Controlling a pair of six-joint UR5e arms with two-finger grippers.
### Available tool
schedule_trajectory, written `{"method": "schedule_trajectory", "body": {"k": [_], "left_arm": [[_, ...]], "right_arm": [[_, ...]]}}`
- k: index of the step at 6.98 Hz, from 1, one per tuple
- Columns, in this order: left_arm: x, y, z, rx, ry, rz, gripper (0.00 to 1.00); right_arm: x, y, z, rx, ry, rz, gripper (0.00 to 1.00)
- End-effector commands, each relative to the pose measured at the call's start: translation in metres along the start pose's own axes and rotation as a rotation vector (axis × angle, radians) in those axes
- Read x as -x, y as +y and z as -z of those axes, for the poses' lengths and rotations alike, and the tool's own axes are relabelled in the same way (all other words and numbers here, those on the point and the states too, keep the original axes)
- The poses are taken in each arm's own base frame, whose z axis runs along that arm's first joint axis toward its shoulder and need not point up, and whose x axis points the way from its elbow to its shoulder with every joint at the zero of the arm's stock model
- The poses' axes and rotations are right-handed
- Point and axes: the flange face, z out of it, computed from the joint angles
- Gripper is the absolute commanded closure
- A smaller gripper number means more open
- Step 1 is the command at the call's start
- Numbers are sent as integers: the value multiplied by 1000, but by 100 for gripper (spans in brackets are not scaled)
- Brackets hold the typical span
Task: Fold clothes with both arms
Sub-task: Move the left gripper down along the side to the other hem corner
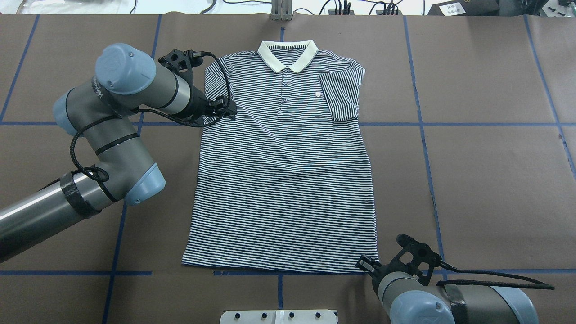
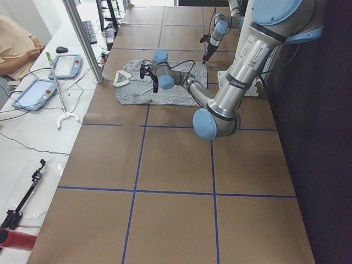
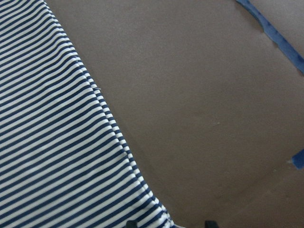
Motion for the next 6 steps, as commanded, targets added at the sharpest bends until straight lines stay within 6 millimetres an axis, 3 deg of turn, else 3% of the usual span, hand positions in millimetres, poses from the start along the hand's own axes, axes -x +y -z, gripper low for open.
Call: {"method": "schedule_trajectory", "body": {"k": [1,2,3,6], "left_arm": [[0,0,0,0,1,-2,7],[0,0,-1,0,0,-3,7],[5,0,-3,1,-8,-1,7],[6,1,-1,1,-6,0,7]], "right_arm": [[1,1,1,8,3,-1,61],[2,2,1,13,4,-2,86],[3,3,1,14,3,-2,100],[8,2,13,33,-14,-9,100]]}}
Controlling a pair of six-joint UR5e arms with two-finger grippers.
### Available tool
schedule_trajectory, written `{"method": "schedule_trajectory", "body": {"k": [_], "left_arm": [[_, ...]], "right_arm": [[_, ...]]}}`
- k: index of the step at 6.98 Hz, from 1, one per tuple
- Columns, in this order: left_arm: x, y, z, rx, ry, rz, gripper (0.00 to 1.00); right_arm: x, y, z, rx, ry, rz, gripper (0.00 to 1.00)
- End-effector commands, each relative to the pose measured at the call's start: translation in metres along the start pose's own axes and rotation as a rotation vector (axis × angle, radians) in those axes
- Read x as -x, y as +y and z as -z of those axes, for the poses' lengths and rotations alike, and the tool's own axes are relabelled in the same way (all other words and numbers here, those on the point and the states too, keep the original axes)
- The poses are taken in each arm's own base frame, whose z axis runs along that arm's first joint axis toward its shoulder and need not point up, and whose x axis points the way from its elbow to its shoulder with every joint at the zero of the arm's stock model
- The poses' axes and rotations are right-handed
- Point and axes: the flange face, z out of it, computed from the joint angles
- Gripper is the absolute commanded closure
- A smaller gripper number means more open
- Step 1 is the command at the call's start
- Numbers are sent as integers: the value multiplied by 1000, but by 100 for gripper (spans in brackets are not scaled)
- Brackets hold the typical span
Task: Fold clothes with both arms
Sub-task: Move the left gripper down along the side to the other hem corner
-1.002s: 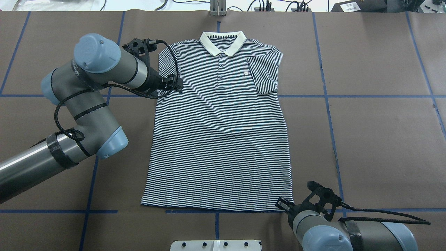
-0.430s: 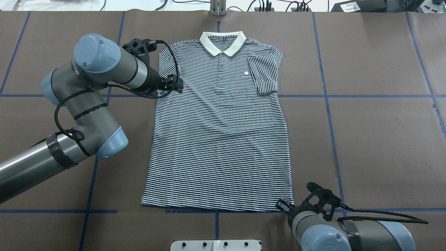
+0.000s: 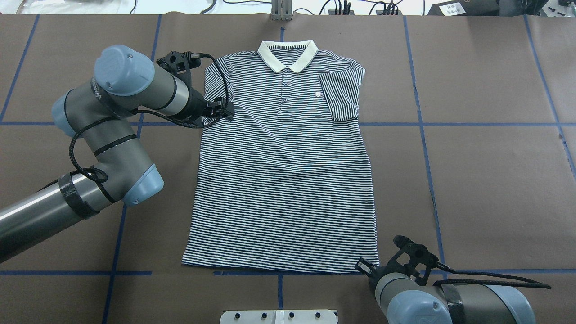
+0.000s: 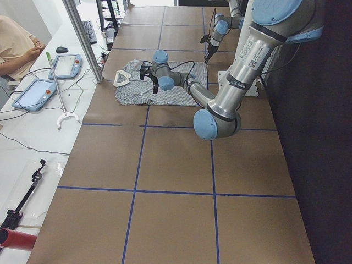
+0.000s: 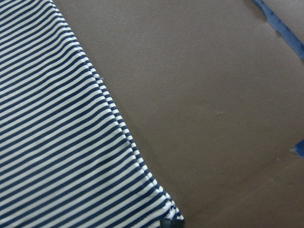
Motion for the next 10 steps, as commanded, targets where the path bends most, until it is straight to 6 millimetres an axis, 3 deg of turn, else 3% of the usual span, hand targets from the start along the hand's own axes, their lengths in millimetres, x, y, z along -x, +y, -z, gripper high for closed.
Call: {"method": "schedule_trajectory", "body": {"k": [1,2,3,5,6,8,9,10], "left_arm": [[-3,1,4,-2,7,5,7],[3,5,10,-7,11,12,7],[-3,20,30,-11,45,65,8],[4,105,52,25,79,83,11],[8,131,56,19,65,70,11],[12,198,52,9,9,139,11],[8,217,44,18,-37,146,11],[8,221,40,11,-46,147,11]], "right_arm": [[4,-5,14,23,-10,-11,100],[5,-7,16,23,-13,-13,100],[4,-8,16,23,-11,-13,100],[1,-10,14,18,-7,-12,100],[1,-10,15,17,-8,-13,100],[2,-11,26,33,-23,-15,100],[1,-5,27,40,-22,-8,100],[1,-6,26,39,-21,-9,100]]}}
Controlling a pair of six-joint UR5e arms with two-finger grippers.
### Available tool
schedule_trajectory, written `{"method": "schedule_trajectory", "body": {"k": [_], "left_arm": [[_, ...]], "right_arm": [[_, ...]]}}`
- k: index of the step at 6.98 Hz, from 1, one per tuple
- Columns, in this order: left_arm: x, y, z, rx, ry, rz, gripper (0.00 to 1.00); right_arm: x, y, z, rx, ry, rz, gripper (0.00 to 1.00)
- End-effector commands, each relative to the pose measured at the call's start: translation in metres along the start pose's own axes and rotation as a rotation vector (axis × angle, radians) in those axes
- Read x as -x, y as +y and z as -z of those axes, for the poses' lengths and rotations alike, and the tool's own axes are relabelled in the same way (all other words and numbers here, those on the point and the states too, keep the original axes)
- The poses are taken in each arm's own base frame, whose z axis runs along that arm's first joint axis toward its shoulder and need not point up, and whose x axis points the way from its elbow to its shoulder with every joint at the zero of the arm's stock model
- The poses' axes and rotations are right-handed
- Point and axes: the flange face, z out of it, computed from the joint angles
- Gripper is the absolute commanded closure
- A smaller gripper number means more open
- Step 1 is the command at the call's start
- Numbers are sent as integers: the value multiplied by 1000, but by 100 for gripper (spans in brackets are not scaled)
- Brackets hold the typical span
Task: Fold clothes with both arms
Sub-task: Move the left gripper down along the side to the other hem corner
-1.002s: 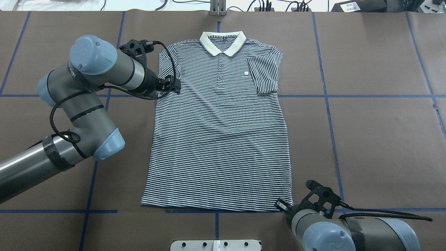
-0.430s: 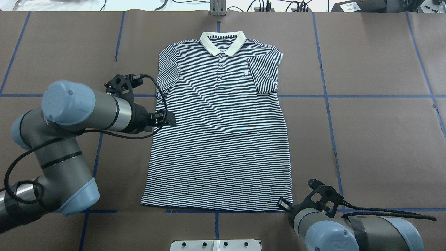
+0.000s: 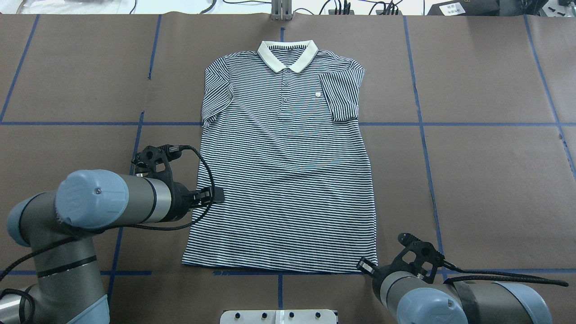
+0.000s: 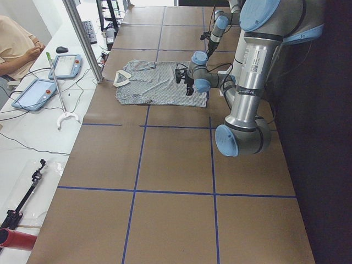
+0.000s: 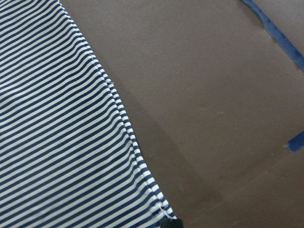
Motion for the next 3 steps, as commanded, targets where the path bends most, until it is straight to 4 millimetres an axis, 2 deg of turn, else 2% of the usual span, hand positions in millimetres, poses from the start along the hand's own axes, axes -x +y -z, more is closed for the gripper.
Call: {"method": "schedule_trajectory", "body": {"k": [1,3], "left_arm": [[4,18,-8,1,-40,11,11],[6,31,-15,20,-80,36,11]], "right_arm": [[-3,0,0,0,3,2,100],[-3,0,-1,-1,5,3,100]]}}
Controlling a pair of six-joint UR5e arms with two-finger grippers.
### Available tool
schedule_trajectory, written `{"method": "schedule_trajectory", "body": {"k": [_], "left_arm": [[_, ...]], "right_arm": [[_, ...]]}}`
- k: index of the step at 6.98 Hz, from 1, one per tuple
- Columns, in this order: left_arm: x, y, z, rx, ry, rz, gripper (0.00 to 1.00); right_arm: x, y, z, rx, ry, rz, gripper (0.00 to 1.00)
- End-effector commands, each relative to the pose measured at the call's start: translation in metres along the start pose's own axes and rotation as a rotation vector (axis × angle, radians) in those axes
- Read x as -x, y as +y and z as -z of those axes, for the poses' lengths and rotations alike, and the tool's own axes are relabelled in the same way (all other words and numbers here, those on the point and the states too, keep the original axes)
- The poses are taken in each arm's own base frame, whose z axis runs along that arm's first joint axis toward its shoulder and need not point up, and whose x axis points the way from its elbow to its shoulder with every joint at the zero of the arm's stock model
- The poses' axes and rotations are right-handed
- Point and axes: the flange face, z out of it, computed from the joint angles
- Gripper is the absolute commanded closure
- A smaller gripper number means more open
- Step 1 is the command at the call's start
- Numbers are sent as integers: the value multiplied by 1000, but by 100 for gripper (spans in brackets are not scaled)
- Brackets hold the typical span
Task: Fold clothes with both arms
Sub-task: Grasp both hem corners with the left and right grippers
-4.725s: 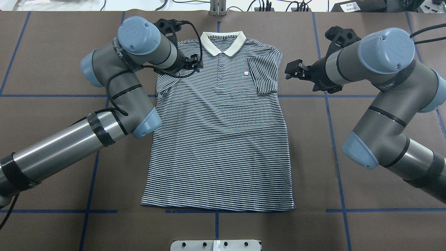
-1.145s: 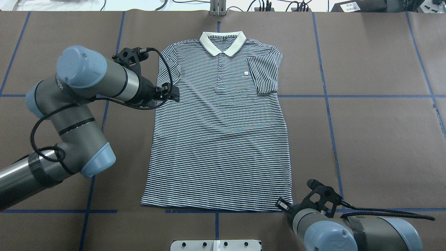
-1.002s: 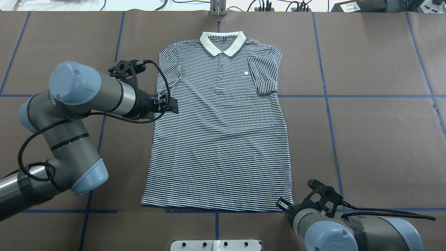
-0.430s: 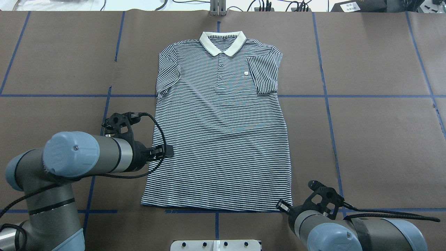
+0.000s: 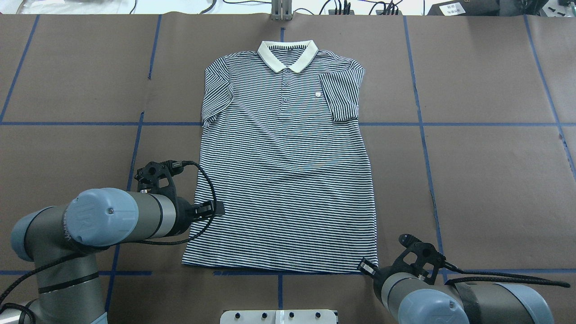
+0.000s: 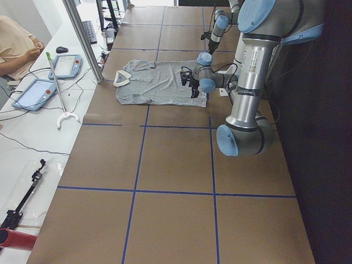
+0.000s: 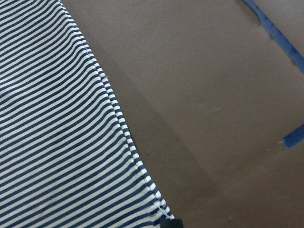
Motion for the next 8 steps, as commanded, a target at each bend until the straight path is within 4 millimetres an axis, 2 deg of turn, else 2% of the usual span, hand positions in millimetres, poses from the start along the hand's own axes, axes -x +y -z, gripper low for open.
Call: {"method": "schedule_trajectory", "body": {"k": [1,3,4,6,7,8], "left_arm": [[4,18,-10,25,-44,15,11],[10,43,-22,41,-122,34,11],[32,52,-29,51,-155,52,11],[38,63,-37,66,-176,43,14],[38,67,-35,73,-174,40,18],[39,69,-38,76,-181,40,32]], "right_arm": [[-1,0,-2,-3,4,1,100],[-1,1,-1,-1,3,2,100],[-1,1,-1,0,2,2,100],[-1,1,-1,0,2,2,100],[-1,1,-1,0,2,2,100],[-1,1,0,1,1,1,100]]}}
